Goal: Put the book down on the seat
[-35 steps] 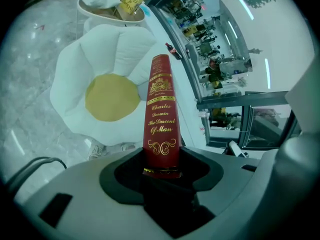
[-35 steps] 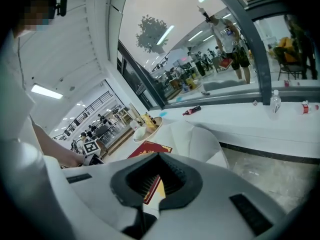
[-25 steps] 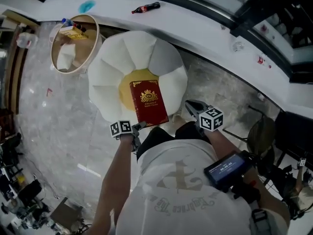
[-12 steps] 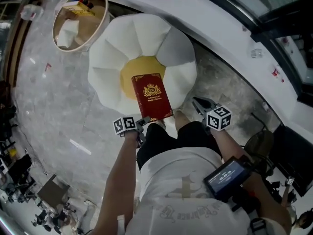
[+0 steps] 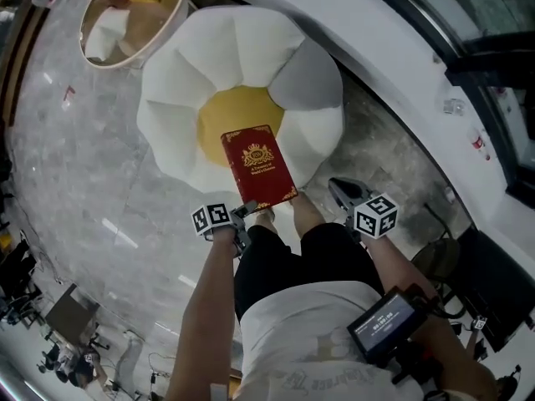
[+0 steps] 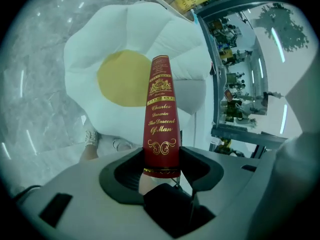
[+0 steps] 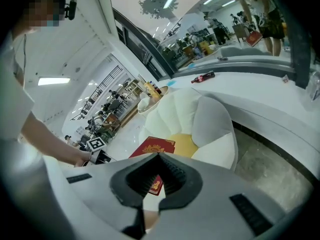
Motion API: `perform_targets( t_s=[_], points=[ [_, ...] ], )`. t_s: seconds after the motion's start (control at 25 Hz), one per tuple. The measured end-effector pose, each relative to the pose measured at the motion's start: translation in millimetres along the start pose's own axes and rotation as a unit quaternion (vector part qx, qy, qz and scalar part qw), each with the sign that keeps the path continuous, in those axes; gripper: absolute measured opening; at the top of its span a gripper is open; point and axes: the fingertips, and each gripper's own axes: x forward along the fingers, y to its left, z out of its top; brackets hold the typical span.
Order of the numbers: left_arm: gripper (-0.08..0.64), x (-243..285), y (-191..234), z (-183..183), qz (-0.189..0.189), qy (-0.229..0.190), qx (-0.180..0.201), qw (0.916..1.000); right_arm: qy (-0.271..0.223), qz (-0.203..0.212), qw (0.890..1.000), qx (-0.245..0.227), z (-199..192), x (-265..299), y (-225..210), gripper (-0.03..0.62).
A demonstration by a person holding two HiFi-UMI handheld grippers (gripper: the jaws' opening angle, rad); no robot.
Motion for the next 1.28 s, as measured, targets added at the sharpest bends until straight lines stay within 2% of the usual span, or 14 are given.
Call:
perform_targets(
  t_s=[0.2,0.36,0.56,0.84,0.96,1.12,1.28],
  points=[
    [0.232,29,6,13,-0.041,-0.016,-0.051,0.9977,0.007,0.004,1.0,-0.013,1,18,-5,0.014],
    [0.232,56,9,21,-0.069,-0.038,-0.104,0.9914,0.001,0.004,1.0,-0.023,12,25,-14,0.014],
    [0.233,84,15,35,-0.092,-0.06,-0.142,0.9837,-0.005,0.005,1.0,-0.024,21,34,-22,0.014],
    [0.233,109,13,63,-0.154,-0.131,-0.168,0.9648,0.008,0.004,1.0,-0.021,10,47,-32,0.014],
    [0.233,124,7,66,-0.178,-0.142,-0.185,0.9559,0.01,-0.002,1.0,-0.014,5,52,-42,0.014],
    [0.233,146,7,74,-0.189,-0.155,-0.206,0.9476,0.007,-0.004,1.0,-0.007,5,63,-57,0.014],
    [0.233,154,9,85,-0.212,-0.19,-0.199,0.9379,0.006,-0.002,1.0,-0.004,3,71,-60,0.014]
  ],
)
